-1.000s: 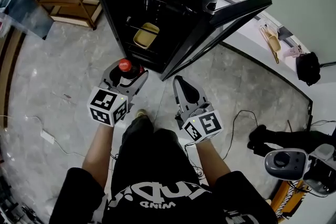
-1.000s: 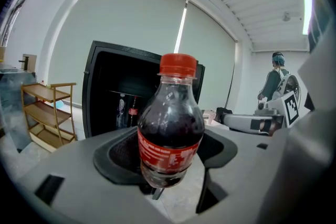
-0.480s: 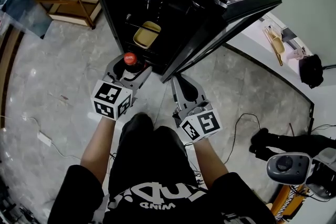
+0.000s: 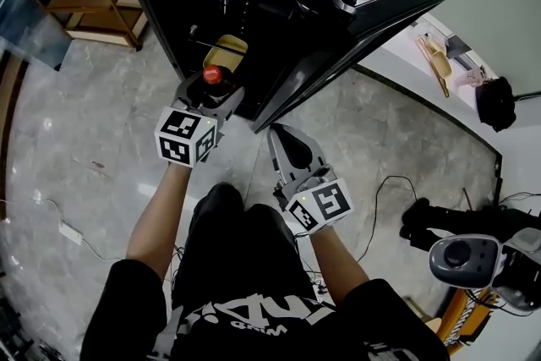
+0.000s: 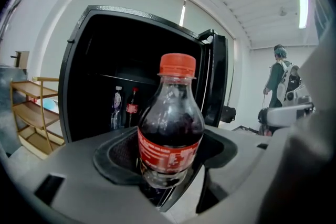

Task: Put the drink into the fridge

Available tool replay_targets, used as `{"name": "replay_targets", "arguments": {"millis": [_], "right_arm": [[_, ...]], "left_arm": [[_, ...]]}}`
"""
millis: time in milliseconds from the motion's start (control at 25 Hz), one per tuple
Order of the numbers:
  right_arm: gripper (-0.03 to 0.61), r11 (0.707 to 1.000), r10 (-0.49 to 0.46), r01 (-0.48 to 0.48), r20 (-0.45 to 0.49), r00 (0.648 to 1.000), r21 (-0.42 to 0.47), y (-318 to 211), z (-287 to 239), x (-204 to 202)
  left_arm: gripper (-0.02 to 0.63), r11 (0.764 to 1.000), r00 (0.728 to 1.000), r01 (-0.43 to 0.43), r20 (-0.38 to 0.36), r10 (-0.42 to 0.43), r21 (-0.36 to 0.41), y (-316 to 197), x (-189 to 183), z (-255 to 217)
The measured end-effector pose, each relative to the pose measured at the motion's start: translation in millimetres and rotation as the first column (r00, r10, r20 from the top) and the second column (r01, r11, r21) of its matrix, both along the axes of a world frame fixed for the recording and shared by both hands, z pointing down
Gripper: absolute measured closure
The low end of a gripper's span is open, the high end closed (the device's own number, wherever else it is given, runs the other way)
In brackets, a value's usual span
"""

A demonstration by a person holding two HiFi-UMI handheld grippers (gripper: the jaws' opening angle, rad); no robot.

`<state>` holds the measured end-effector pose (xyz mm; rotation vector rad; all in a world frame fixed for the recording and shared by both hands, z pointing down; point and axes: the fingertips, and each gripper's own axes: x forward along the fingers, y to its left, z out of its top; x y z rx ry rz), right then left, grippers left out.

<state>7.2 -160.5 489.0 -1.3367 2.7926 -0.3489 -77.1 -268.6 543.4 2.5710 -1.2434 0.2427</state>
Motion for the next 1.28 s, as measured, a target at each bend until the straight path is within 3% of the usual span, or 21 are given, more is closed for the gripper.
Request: {"name": "replay_targets", "arguments": {"millis": [840, 1280], "right_arm": [[0.561, 0.997, 0.037, -0.038, -0.026, 0.999, -0.065, -4, 28, 5], [0.561, 0.994, 0.058, -0.062, -0.040, 0.998, -0.092, -11, 38, 7]], "left_arm": [[0.298, 1.000, 0.998, -0.016, 0.055, 0.015, 0.018, -111, 43, 70], [0.298, 1.000, 0.997, 0.010, 0.074, -0.010, -0.012, -172, 58, 107]]}}
